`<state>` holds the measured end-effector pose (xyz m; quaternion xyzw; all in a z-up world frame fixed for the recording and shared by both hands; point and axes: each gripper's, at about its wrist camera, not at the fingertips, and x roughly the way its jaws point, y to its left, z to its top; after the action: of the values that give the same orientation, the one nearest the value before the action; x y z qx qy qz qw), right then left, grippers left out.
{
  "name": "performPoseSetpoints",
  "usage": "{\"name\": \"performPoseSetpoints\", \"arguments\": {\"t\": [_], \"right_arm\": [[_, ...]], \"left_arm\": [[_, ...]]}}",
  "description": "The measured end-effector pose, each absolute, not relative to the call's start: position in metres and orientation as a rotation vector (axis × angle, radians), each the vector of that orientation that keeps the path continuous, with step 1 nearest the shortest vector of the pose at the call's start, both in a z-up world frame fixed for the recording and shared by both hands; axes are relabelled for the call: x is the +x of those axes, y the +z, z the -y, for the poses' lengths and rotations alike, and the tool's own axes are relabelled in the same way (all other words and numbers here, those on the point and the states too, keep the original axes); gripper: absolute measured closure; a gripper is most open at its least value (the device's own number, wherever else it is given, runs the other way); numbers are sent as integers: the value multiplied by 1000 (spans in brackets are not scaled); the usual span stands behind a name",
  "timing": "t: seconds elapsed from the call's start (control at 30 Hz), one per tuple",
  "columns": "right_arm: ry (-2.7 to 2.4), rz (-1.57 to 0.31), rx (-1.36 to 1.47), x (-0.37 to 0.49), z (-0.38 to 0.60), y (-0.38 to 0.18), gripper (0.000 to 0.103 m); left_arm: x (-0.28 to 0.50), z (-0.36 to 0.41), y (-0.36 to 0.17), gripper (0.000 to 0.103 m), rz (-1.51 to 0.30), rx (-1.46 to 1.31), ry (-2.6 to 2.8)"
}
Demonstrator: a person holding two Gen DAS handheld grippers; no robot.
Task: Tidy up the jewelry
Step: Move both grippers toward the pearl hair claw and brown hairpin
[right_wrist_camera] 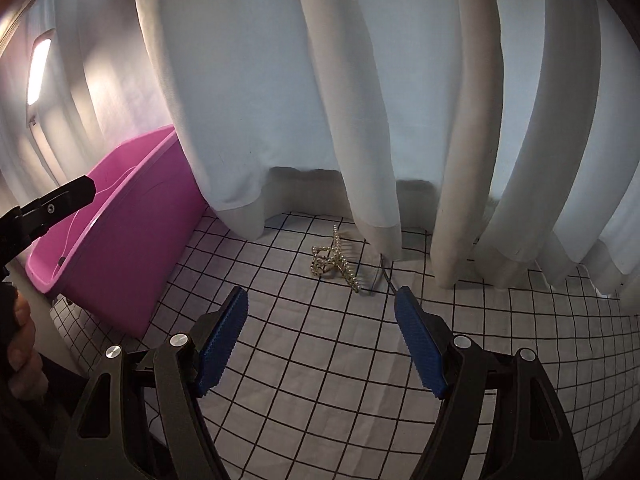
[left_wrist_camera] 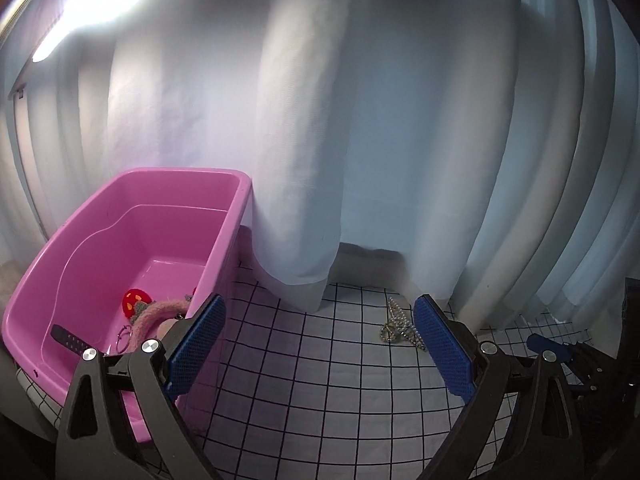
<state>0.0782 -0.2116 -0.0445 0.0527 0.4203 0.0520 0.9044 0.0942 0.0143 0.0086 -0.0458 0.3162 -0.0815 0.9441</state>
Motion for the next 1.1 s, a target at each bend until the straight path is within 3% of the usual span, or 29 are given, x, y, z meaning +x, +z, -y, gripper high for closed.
{"name": "performPoseSetpoints", "arguments": {"t": [0.27,0.57,1.1], "right_arm": [[5,-925,183,78,268,-97,31],[-3,-970,184,143,273,-150,31],[-18,-1010,-37,201,258,-208,31]], "left_arm": [[123,49,-44,10,-736,-47,-228],[171,98,-115,10,-830,56,-231],[221,115,-166,10,-887,73,-250]]}}
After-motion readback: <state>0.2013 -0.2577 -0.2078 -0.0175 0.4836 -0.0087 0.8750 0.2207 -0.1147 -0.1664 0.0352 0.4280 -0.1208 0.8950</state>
